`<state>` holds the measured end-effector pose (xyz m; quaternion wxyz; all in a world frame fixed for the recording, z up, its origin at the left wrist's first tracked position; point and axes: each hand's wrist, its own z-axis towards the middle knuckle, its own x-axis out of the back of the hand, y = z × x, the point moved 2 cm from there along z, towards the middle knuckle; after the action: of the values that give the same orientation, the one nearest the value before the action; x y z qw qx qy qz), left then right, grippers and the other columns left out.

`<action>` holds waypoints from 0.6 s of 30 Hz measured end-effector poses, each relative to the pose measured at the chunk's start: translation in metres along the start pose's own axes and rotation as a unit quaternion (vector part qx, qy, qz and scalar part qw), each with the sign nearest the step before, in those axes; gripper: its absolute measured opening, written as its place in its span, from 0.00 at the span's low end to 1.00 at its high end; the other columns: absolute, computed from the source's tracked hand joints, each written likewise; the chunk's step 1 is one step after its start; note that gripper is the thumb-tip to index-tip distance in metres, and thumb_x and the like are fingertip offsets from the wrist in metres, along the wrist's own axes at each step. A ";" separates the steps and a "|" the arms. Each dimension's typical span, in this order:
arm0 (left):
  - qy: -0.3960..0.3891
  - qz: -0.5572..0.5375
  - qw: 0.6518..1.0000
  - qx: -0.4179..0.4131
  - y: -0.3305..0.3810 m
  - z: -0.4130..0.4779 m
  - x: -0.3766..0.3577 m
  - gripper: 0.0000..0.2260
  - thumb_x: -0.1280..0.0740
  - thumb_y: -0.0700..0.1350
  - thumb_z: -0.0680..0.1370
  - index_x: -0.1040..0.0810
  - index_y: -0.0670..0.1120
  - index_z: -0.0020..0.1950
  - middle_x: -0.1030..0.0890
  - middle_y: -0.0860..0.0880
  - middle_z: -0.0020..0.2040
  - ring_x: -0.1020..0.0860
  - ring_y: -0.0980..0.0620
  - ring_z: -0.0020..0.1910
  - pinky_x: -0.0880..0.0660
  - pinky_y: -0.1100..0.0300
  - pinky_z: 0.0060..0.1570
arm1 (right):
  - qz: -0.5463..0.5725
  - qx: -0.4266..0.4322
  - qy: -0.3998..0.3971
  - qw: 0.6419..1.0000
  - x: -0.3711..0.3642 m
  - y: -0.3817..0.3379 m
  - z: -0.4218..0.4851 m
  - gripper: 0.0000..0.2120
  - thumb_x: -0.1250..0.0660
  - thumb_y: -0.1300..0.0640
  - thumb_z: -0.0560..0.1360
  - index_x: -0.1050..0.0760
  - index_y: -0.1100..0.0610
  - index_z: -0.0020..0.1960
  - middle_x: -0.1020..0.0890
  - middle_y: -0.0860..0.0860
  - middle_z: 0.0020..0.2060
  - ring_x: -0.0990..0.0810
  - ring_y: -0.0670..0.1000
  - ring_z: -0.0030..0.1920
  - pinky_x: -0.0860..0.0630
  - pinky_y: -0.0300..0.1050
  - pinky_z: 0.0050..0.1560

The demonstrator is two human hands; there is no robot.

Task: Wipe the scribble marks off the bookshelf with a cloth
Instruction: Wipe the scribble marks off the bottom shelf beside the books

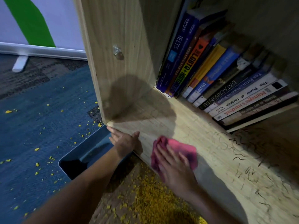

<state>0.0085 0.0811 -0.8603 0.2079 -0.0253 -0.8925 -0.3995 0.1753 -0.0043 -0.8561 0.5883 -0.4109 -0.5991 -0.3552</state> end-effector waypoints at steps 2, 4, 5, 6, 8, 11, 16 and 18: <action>-0.001 -0.005 1.000 -0.002 -0.001 0.001 0.000 0.48 0.32 0.52 0.77 0.69 0.39 0.75 0.52 0.37 0.77 0.52 0.40 0.77 0.52 0.50 0.73 | 0.025 0.007 0.010 1.000 0.006 0.003 -0.014 0.21 0.51 0.48 0.79 0.36 0.50 0.71 0.28 0.46 0.69 0.33 0.50 0.69 0.35 0.49 0.60; 0.003 -0.001 1.000 -0.005 -0.001 0.001 0.000 0.48 0.32 0.52 0.77 0.69 0.39 0.75 0.51 0.37 0.77 0.52 0.40 0.77 0.52 0.50 0.73 | 0.024 0.015 -0.016 0.999 0.003 0.021 0.011 0.21 0.52 0.49 0.81 0.37 0.51 0.71 0.27 0.49 0.69 0.30 0.53 0.69 0.28 0.55 0.60; 0.004 0.000 1.000 -0.007 -0.002 0.002 -0.001 0.48 0.32 0.51 0.77 0.69 0.39 0.75 0.51 0.37 0.77 0.51 0.40 0.77 0.52 0.50 0.73 | 0.025 0.012 -0.047 0.999 0.000 0.035 0.033 0.22 0.55 0.49 0.82 0.39 0.53 0.73 0.29 0.52 0.70 0.31 0.55 0.70 0.27 0.60 0.60; 0.006 0.001 1.000 -0.006 -0.002 0.002 -0.001 0.48 0.32 0.51 0.77 0.69 0.39 0.75 0.51 0.37 0.77 0.51 0.40 0.76 0.52 0.51 0.73 | 0.016 0.000 -0.067 0.998 -0.004 0.050 0.059 0.23 0.58 0.48 0.83 0.42 0.54 0.75 0.33 0.53 0.73 0.35 0.56 0.73 0.29 0.64 0.61; 0.012 0.005 1.000 -0.003 -0.004 0.003 -0.002 0.48 0.32 0.51 0.77 0.69 0.39 0.75 0.50 0.36 0.77 0.50 0.40 0.76 0.51 0.51 0.73 | 0.008 -0.077 -0.077 0.994 0.002 0.077 0.105 0.25 0.59 0.48 0.83 0.52 0.53 0.78 0.47 0.50 0.77 0.52 0.52 0.77 0.39 0.64 0.70; 0.020 -0.006 1.000 0.004 -0.005 0.008 -0.003 0.50 0.30 0.52 0.75 0.69 0.40 0.75 0.48 0.36 0.77 0.48 0.39 0.76 0.46 0.45 0.73 | 0.036 -0.160 -0.079 0.983 0.015 0.074 0.131 0.24 0.58 0.50 0.84 0.57 0.52 0.78 0.57 0.47 0.77 0.62 0.49 0.77 0.59 0.59 0.75; 0.014 0.003 1.000 0.002 -0.004 0.006 -0.002 0.49 0.31 0.52 0.76 0.68 0.39 0.75 0.49 0.37 0.77 0.51 0.40 0.77 0.52 0.52 0.74 | 0.014 -0.063 -0.015 0.998 -0.002 -0.002 0.040 0.25 0.50 0.50 0.78 0.32 0.56 0.72 0.32 0.51 0.72 0.31 0.55 0.70 0.29 0.64 0.60; 0.015 0.001 1.000 -0.002 -0.004 0.006 -0.003 0.49 0.31 0.52 0.76 0.68 0.38 0.75 0.49 0.36 0.77 0.50 0.40 0.76 0.52 0.51 0.74 | 0.050 -0.051 -0.013 0.997 -0.001 -0.024 0.004 0.24 0.48 0.48 0.77 0.28 0.52 0.69 0.27 0.48 0.69 0.28 0.51 0.68 0.29 0.55 0.59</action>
<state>0.0087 0.0831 -0.8682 0.2219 -0.0205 -0.8882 -0.4018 0.1520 -0.0102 -0.8559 0.5761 -0.4744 -0.5664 -0.3497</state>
